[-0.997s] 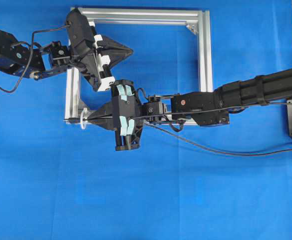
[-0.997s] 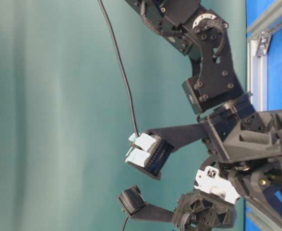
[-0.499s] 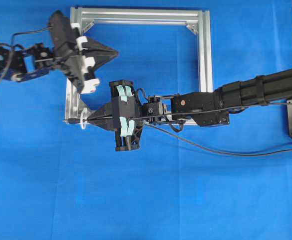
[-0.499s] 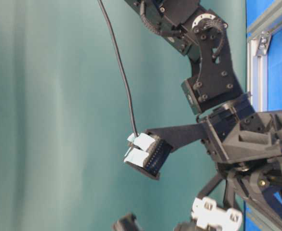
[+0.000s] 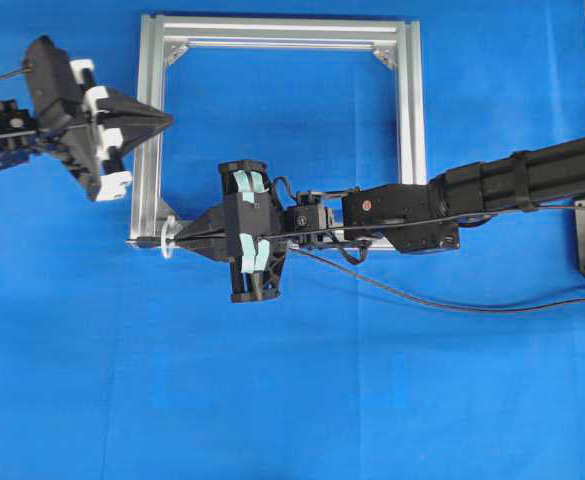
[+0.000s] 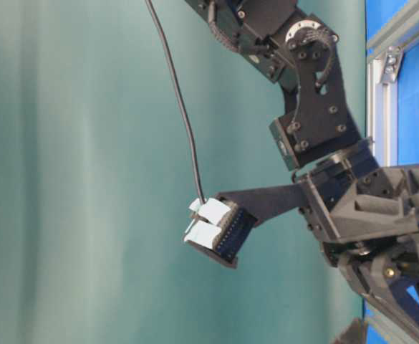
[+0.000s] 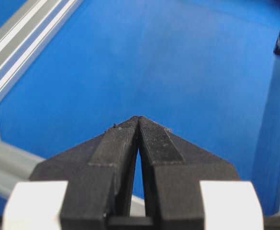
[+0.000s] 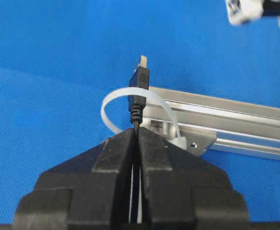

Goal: Insert the wire through the string loop located on the left side.
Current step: 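Swing the left gripper around to the left of the loop, opening it, then close the left gripper on the plug protruding through the loop, then open the right gripper and pull the cable leftward with the left gripper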

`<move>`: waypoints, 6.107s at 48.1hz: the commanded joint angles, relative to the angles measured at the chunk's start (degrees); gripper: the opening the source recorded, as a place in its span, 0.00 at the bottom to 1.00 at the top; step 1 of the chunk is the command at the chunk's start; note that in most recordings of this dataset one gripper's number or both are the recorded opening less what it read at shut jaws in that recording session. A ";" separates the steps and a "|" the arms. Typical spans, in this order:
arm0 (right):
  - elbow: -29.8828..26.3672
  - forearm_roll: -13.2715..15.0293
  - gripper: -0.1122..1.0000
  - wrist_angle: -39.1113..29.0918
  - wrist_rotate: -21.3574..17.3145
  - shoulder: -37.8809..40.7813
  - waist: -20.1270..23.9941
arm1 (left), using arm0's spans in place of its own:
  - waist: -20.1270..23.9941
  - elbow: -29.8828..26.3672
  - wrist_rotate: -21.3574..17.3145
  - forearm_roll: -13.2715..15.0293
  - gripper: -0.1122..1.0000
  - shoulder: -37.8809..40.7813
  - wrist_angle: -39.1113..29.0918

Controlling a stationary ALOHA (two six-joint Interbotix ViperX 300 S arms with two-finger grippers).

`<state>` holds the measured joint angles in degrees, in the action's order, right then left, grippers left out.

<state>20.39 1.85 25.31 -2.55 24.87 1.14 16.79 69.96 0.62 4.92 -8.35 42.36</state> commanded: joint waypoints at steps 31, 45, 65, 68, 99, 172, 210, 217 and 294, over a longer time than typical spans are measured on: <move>-1.23 -0.18 0.10 0.18 -0.09 -1.49 0.09 | -0.53 6.15 0.88 -0.26 0.10 -8.09 -0.26; -1.32 -0.18 0.10 0.18 -0.09 -1.49 0.09 | -16.08 8.00 2.81 -0.18 0.10 -13.10 -0.26; -1.32 -0.18 0.10 0.26 -0.09 -1.49 -0.09 | -22.41 7.29 2.72 -0.26 0.10 -14.33 -1.05; -1.32 -0.26 0.10 0.26 -0.09 -1.49 -0.09 | -22.41 7.38 2.72 -0.26 0.10 -14.24 -1.05; -1.32 -0.26 0.10 0.18 -0.09 -1.49 -0.09 | -23.47 6.77 2.90 -0.26 0.92 -14.68 -2.72; -1.32 -0.26 0.10 0.18 -0.09 -1.49 -0.18 | -23.55 1.93 2.81 -0.26 0.88 0.18 -3.43; -1.41 -0.26 0.10 0.18 -0.09 -1.49 -0.09 | -23.55 1.67 2.72 -0.18 0.17 0.35 -4.31; -1.41 -0.26 0.12 -0.18 -0.18 -1.49 -0.09 | -23.55 1.76 2.72 -0.26 0.17 0.18 -4.31; -0.35 -1.41 0.94 -1.32 -0.53 -3.78 -0.09 | -23.55 4.39 5.10 -0.97 0.17 -64.42 -59.50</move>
<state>21.09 0.62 23.73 -2.99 24.52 1.05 -6.68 76.82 5.80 4.31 -70.14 -13.89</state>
